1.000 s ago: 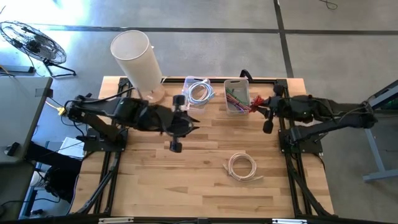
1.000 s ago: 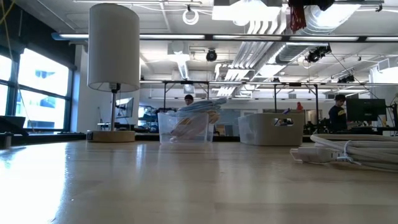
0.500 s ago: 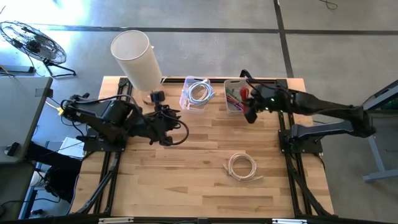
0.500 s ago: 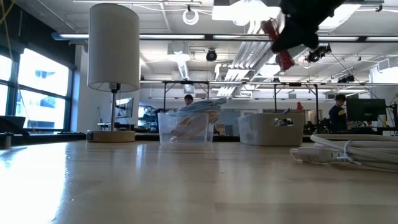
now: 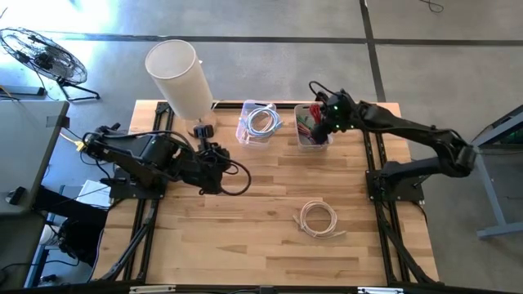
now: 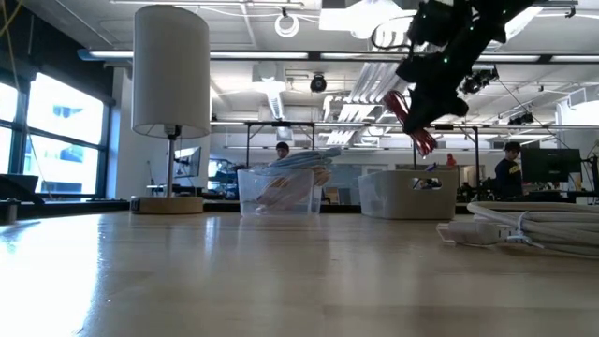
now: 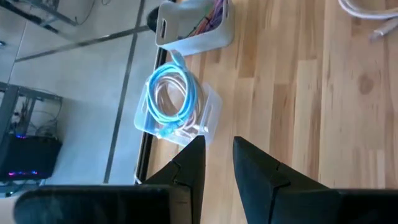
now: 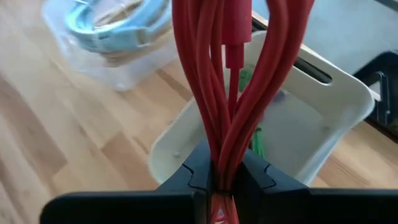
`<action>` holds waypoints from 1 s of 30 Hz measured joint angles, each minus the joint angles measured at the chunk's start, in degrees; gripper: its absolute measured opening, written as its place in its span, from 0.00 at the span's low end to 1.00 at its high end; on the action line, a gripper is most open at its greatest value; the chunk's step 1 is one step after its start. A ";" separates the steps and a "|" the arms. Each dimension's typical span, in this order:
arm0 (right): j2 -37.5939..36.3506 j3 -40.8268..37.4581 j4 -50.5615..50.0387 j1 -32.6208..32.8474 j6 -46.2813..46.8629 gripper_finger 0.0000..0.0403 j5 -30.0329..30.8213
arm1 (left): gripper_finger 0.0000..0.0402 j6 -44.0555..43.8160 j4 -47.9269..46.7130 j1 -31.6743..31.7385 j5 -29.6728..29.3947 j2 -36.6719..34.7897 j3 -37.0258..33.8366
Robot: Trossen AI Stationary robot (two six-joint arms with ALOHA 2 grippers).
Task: Pick & Place USB Port
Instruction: Put the red charger cable into the gray bin, then put the light yellow hdmi cable into the transparent bin
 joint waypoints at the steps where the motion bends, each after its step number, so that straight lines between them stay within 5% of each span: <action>1: 0.59 0.00 0.00 -0.70 0.03 0.06 -0.23 | 0.20 -0.14 -0.07 0.00 0.08 -0.02 -0.36; 23: 4.72 0.00 2.18 -4.28 -1.29 0.39 1.34 | 0.20 -3.16 -1.55 0.00 2.64 0.11 -7.14; 26: 4.43 0.00 6.04 -3.62 -2.11 0.43 -5.28 | 0.20 -3.75 -1.53 0.00 2.78 0.11 -7.14; 30: 3.50 0.00 15.08 -2.60 -2.68 0.46 -21.83 | 0.20 -3.76 -1.49 0.00 2.89 0.11 -7.14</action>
